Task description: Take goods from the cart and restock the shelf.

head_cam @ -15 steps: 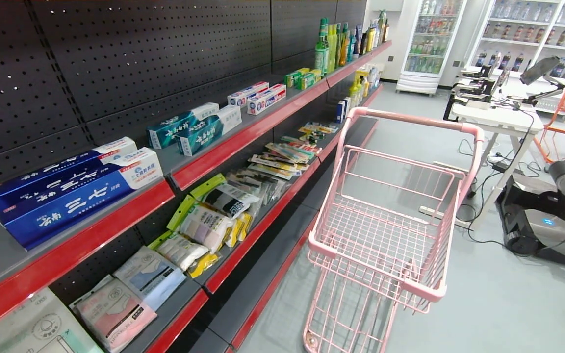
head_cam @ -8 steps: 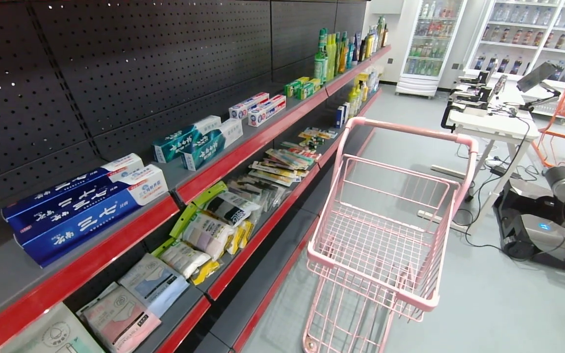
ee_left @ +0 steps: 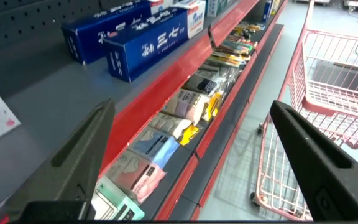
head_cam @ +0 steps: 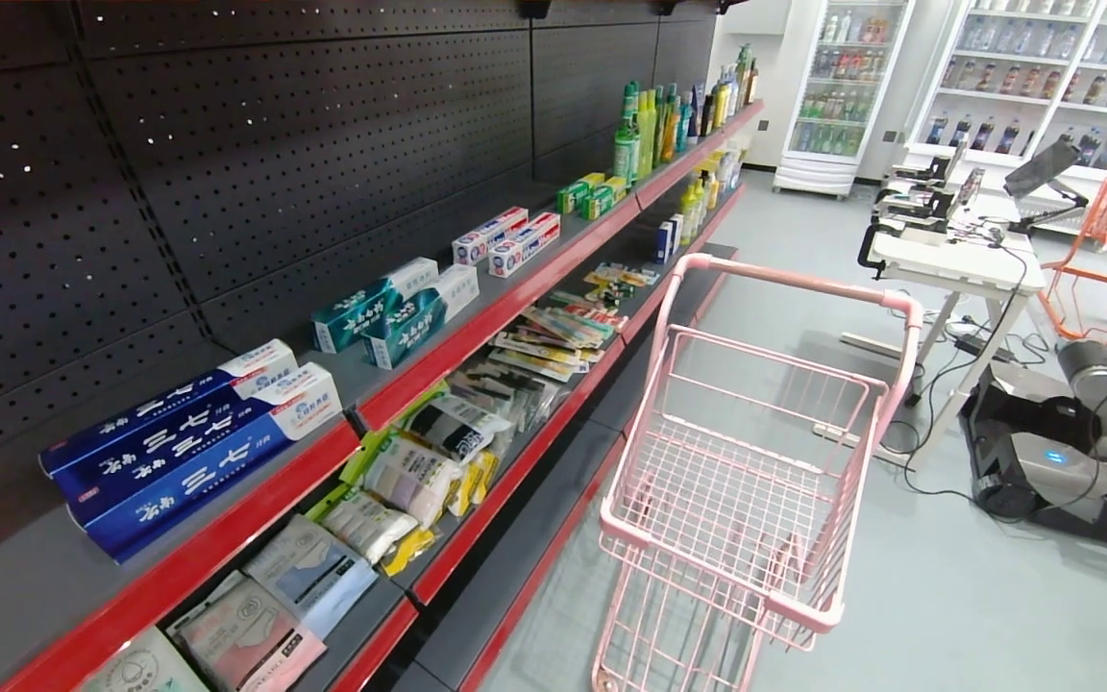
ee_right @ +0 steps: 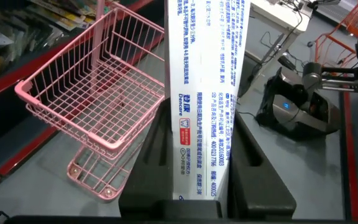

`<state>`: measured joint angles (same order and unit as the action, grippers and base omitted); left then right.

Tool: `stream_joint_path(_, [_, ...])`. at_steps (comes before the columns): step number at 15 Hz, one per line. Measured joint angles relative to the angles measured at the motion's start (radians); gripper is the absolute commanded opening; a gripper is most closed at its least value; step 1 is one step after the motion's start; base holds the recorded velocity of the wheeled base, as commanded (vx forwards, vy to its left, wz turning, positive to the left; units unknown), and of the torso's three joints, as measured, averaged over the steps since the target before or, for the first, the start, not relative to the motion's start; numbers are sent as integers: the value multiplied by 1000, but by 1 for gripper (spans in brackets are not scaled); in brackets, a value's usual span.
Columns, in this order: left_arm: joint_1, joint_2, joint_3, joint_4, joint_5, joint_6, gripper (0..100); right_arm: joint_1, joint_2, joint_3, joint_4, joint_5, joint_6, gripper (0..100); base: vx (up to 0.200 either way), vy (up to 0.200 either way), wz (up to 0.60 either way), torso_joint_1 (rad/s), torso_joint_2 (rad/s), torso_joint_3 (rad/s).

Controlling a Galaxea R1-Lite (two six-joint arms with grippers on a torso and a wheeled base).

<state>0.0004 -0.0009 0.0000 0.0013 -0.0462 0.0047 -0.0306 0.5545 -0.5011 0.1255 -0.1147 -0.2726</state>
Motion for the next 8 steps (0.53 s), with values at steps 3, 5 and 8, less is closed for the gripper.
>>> stream_joint_path(3, [1,0,0,0,0,0,100,0,12,-5,-1,3,0,0,0,0,0,170,-360,-191])
stream_joint_path(5, [0,0,0,0,0,0,100,0,18,-7,-2,4,0,0,0,0,0,166,-342,-186])
stream_joint_path(8, [0,0,0,0,0,0,100,0,24,-9,-3,4,1,0,0,0,0,163,-338,-173])
